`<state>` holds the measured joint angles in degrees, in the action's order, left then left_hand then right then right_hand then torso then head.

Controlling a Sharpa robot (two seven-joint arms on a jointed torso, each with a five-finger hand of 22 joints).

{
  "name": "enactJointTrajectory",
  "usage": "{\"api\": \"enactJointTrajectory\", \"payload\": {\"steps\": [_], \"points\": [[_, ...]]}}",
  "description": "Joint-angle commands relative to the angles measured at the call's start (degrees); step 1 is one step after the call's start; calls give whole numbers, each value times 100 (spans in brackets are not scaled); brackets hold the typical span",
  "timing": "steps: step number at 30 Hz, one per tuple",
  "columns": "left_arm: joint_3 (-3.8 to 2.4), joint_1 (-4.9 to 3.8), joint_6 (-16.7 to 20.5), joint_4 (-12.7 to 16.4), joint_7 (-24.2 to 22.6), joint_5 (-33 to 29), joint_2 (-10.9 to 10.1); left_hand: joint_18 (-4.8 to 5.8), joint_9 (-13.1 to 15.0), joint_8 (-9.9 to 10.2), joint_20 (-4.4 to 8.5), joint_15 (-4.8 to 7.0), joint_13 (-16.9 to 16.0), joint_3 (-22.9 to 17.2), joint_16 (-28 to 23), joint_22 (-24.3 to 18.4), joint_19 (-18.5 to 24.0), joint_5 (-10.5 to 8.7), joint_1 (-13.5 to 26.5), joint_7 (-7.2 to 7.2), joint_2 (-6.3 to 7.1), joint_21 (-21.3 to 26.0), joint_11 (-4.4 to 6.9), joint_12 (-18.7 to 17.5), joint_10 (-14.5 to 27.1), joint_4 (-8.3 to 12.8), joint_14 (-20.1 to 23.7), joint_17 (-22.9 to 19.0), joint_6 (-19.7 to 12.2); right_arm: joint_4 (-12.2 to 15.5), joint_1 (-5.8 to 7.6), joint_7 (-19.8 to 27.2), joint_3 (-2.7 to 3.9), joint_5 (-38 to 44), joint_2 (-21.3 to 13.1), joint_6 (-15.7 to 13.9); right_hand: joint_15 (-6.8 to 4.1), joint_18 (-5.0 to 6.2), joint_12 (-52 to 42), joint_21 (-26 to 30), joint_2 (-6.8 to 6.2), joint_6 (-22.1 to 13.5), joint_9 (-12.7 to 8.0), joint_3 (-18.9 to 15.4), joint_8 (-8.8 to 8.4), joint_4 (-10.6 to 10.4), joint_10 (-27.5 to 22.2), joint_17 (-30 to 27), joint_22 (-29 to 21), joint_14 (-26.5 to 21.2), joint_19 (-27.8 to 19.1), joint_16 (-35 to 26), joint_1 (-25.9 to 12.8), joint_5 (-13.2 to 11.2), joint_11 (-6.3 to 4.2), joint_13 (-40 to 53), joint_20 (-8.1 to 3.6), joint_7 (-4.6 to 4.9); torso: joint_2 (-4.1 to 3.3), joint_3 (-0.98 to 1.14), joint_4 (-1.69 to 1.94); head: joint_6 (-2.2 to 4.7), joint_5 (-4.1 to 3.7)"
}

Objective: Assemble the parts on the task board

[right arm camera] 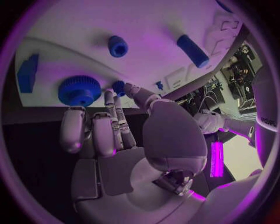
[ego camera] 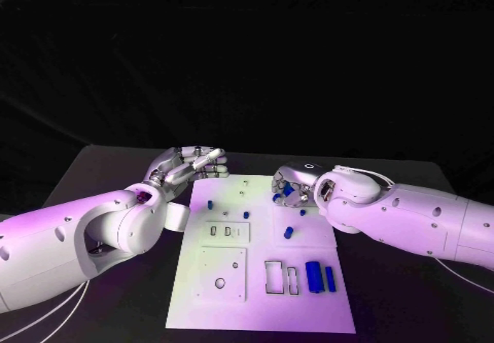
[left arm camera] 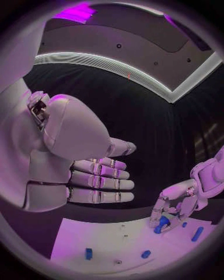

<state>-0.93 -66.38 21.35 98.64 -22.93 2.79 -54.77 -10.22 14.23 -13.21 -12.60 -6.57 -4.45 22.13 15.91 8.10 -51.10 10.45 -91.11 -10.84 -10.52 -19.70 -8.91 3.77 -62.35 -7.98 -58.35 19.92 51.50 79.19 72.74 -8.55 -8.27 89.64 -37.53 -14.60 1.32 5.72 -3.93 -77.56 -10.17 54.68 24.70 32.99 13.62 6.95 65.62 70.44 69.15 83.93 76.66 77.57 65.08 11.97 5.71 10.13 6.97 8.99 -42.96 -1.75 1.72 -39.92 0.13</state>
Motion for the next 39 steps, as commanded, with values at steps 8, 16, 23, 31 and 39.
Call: {"api": "enactJointTrajectory", "payload": {"steps": [8, 16, 23, 31, 39], "points": [[-5, -14, -84, 13, -9, -19, 7, -5, 11, 57, -18, -13, 8, 63, -35, 3, 19, 19, -39, -25, -36, -36, -16, -14, 52, -7, 41, 32, -78, -28, -15, 7, -2, -33, 34, 40, -69, -143, -40, -141, 127, 145, 99, 294, 105, -27, 194, 14, 195, 262, 117, 92, 96, -142, -61, 33, -23, -61, 1, 2, -18, -26, 11], [-5, -14, -81, 4, 2, -20, 7, -5, 12, 64, -18, -14, 8, 71, -36, 3, 20, 19, -41, -29, -38, -37, -18, -13, 53, -8, 42, 39, -89, -35, -19, -25, -2, -21, 40, 9, -129, -181, -74, -277, 369, 302, 320, 727, 276, 41, 420, 36, 425, 264, 207, 178, 376, -568, -143, 95, -85, -118, 1, 2, -11, -36, 2], [-5, -14, -84, -3, 10, -20, 6, -5, 12, 64, -18, -14, 8, 71, -36, 3, 20, 19, -41, -29, -38, -37, -18, -13, 53, -8, 42, 39, -89, -10, -22, -71, -2, 47, 29, -419, -158, -222, -82, -395, 383, 330, 474, 778, 367, 73, 530, 48, 627, 267, 318, 222, 415, -712, -176, 157, -109, -139, 2, 3, -11, -24, 3], [-5, -14, -33, -8, 3, -25, -5, -2, 30, 99, -28, -29, 22, 128, -47, 1, 36, 23, -66, -59, -57, -44, -47, -28, 144, -3, 62, 97, -153, 62, 8, -33, 2, 79, 52, -1083, -151, -133, -4, -170, 327, 277, 557, 855, 370, 106, 451, -326, 271, 158, 26, 18, 422, -589, -153, 167, -100, -122, 3, -6, -19, 6, 23], [-5, -14, -28, -3, 1, -31, -5, -2, 36, 106, -31, -34, 26, 142, -50, 1, 41, 23, -76, -66, -69, -46, -55, -27, 176, 0, 68, 115, -166, -101, 58, -29, 9, 85, 319, -1370, -155, -157, -9, -229, 308, 282, 584, 887, 379, 133, 471, -300, 383, 160, 98, 32, 442, -558, -157, 178, -99, -124, -11, -4, 7, 44, 3]]}}
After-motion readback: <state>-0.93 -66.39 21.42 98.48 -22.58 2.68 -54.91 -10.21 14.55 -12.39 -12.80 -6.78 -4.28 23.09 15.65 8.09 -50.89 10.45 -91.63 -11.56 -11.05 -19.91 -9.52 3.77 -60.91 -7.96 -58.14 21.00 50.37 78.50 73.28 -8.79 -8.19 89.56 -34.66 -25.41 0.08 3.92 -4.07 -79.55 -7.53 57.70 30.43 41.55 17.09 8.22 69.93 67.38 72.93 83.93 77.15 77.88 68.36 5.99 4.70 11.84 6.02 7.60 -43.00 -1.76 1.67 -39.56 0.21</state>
